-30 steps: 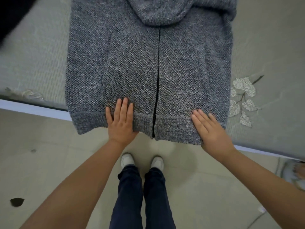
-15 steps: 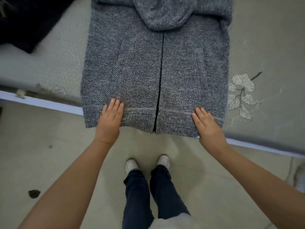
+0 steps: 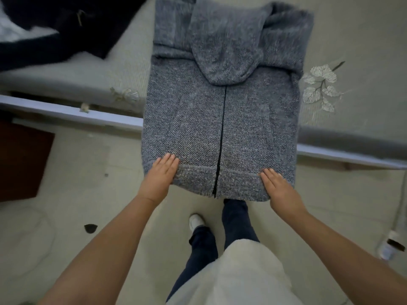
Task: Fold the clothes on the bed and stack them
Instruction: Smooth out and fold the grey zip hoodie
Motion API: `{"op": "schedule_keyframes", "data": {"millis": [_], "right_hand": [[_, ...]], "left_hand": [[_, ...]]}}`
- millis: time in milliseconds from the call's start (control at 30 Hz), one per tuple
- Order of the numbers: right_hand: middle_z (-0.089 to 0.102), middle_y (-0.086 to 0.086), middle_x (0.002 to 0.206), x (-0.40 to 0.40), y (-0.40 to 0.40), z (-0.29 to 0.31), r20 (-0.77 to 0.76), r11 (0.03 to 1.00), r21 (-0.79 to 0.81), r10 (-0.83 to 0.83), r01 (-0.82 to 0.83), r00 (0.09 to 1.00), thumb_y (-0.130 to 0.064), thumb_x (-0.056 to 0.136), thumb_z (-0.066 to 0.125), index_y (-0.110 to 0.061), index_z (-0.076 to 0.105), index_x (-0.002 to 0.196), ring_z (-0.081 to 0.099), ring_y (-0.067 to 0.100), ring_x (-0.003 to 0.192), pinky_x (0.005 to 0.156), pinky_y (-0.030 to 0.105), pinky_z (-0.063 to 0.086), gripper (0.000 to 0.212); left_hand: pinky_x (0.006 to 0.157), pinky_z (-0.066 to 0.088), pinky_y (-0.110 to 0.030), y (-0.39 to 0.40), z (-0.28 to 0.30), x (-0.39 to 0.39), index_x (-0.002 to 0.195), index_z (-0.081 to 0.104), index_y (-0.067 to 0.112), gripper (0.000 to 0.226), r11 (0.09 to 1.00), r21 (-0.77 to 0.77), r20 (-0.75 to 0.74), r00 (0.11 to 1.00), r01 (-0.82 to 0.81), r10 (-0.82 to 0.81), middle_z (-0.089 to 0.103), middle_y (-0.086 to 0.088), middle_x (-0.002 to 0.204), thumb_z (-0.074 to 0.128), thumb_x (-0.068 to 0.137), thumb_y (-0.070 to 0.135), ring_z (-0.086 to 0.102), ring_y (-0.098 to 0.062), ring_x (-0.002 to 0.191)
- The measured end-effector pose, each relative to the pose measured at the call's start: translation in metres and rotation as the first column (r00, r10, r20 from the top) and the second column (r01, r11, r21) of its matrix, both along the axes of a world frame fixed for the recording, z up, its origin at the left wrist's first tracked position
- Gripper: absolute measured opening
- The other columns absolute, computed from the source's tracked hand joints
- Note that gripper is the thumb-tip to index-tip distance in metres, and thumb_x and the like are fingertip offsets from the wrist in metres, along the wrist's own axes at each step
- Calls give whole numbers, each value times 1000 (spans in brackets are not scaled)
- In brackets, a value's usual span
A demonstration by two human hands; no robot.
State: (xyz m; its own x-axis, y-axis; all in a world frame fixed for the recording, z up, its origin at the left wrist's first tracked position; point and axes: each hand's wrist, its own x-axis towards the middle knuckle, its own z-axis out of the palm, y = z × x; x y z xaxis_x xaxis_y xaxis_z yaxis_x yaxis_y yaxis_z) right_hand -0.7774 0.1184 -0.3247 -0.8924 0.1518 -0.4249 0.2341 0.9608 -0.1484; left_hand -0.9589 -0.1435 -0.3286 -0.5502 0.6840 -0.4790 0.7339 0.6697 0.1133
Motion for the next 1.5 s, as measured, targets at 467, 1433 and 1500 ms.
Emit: {"op": "schedule_keyframes", "data": {"millis": [467, 1433, 1500], "right_hand": [[45, 27, 135, -194, 133, 94, -310, 962, 253, -17, 100, 951, 8, 89, 44, 8, 45, 129, 35, 40, 131, 112, 50, 11, 40], [36, 7, 146, -425, 207, -39, -14, 974, -29, -223, 223, 975, -60, 87, -8, -24, 43, 136, 27, 31, 137, 107, 52, 0, 79], [38, 9, 145, -426, 200, -53, -1, 965, -1, -262, 262, 965, -56, 91, 3, -21, 43, 136, 30, 32, 136, 107, 53, 1, 69]], "left_hand": [[113, 9, -36, 104, 92, -201, 143, 20, 0, 53, 986, 149, -395, 919, 78, -13, 21, -20, 150, 37, 93, -2, 21, -30, 139], [107, -20, -37, 282, -60, -381, 143, 17, 27, 73, 960, 219, 82, 983, -176, 161, -7, 8, 146, 3, 79, 58, -16, -15, 136], [106, -23, -35, 281, -75, -385, 142, 7, 35, 69, 973, 127, 54, 981, -194, 188, -15, 8, 148, 1, 78, 61, -17, -18, 139]]}}
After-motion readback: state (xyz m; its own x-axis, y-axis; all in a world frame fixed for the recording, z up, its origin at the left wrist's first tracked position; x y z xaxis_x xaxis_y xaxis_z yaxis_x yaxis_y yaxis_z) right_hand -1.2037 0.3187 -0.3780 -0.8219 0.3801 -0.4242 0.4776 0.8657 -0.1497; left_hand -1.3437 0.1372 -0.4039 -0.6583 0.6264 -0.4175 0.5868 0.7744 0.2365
